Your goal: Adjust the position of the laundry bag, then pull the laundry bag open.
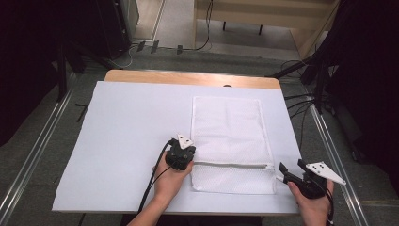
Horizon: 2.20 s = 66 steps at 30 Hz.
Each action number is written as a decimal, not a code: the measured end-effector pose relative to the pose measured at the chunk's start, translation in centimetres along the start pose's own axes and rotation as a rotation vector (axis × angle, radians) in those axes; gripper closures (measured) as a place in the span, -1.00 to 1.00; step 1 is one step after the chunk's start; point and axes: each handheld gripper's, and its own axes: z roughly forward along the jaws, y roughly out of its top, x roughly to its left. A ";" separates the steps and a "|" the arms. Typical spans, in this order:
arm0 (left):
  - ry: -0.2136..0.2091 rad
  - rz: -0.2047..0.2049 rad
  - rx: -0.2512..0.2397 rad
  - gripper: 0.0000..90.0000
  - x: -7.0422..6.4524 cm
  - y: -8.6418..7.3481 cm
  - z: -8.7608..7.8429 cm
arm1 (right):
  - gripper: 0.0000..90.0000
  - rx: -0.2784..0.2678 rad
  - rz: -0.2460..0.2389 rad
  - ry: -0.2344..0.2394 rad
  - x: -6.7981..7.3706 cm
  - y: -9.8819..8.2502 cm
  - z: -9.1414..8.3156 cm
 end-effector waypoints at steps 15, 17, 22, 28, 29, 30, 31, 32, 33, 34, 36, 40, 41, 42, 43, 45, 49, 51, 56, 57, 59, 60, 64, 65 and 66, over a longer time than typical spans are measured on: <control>0.044 -0.087 -0.052 1.00 5.6 -2.1 -3.9 | -0.41 0.000 -0.013 0.015 0.7 0.1 0.0; 0.053 -0.097 -0.058 1.00 6.0 -2.4 -4.2 | -0.41 -0.002 -0.016 0.020 0.9 0.1 0.0; 0.081 -0.144 -0.069 1.00 8.2 -3.9 -6.1 | -0.42 -0.002 -0.020 0.028 1.2 0.1 0.0; 0.088 -0.165 -0.064 1.00 9.2 -5.6 -7.7 | -0.42 -0.005 -0.025 0.036 1.7 0.2 0.0; 0.085 -0.169 -0.066 1.00 9.2 -5.7 -7.8 | -0.42 -0.005 -0.025 0.036 1.7 0.2 0.0; 0.081 -0.174 -0.069 1.00 9.2 -5.9 -8.0 | -0.42 -0.006 -0.026 0.037 1.8 0.2 0.0; 0.081 -0.169 -0.073 1.00 9.3 -6.0 -8.2 | -0.36 -0.011 -0.022 0.048 1.9 0.3 -0.1; 0.083 -0.169 -0.078 1.00 9.3 -6.1 -8.3 | -0.33 -0.015 -0.014 0.058 1.9 0.3 -0.2; 0.083 -0.169 -0.081 1.00 9.4 -6.1 -8.5 | -0.28 -0.029 -0.010 0.070 2.0 0.3 -0.3; 0.081 -0.165 -0.086 1.00 9.5 -6.1 -8.6 | -0.18 -0.042 -0.015 0.083 2.2 0.3 -0.5; 0.097 -0.151 -0.114 0.82 9.6 -6.3 -8.8 | -0.05 -0.070 -0.027 0.121 2.8 0.3 -0.9; 0.095 -0.177 -0.160 0.31 9.9 -6.2 -9.5 | 0.01 -0.081 -0.019 0.191 4.3 0.2 -1.4; 0.095 -0.177 -0.160 0.24 9.9 -6.2 -9.5 | 0.01 -0.076 -0.019 0.207 4.8 0.2 -1.5; 0.092 -0.179 -0.171 0.24 9.9 -6.1 -9.7 | 0.01 -0.076 -0.019 0.207 4.8 0.2 -1.5; 0.091 -0.175 -0.181 0.17 9.7 -5.9 -9.9 | 0.01 -0.068 -0.021 0.215 5.3 0.2 -1.5; 0.069 -0.166 -0.199 0.11 9.2 -5.8 -10.1 | -0.02 -0.066 -0.033 0.208 6.3 0.1 -1.6; 0.029 -0.149 -0.212 0.07 8.0 -5.4 -10.2 | 0.00 -0.039 -0.012 0.281 7.8 0.1 -1.6; 0.013 -0.129 -0.212 0.07 7.3 -5.3 -10.1 | -0.01 -0.009 -0.042 0.293 8.7 -0.1 -1.5; -0.023 -0.139 -0.197 0.07 6.7 -5.1 -9.9 | 0.22 0.064 -0.030 0.371 10.1 -0.1 -0.8; -0.025 -0.139 -0.198 0.07 6.6 -5.1 -9.9 | 0.26 0.077 -0.039 0.363 10.5 -0.1 -0.7; -0.033 -0.136 -0.199 0.07 6.4 -5.0 -9.8 | 0.40 0.098 -0.022 0.366 11.1 -0.1 -0.3; -0.040 -0.127 -0.199 0.07 6.1 -5.0 -9.7 | 0.42 0.116 -0.015 0.367 11.4 -0.1 -0.2; -0.053 -0.117 -0.197 0.08 5.6 -4.9 -9.6 | 0.39 0.146 -0.013 0.362 12.1 -0.3 0.0; -0.055 -0.115 -0.198 0.08 5.5 -4.9 -9.6 | 0.39 0.146 -0.013 0.362 12.1 -0.3 0.0; -0.060 -0.112 -0.198 0.08 5.4 -4.9 -9.6 | 0.36 0.149 -0.020 0.360 12.3 -0.3 0.0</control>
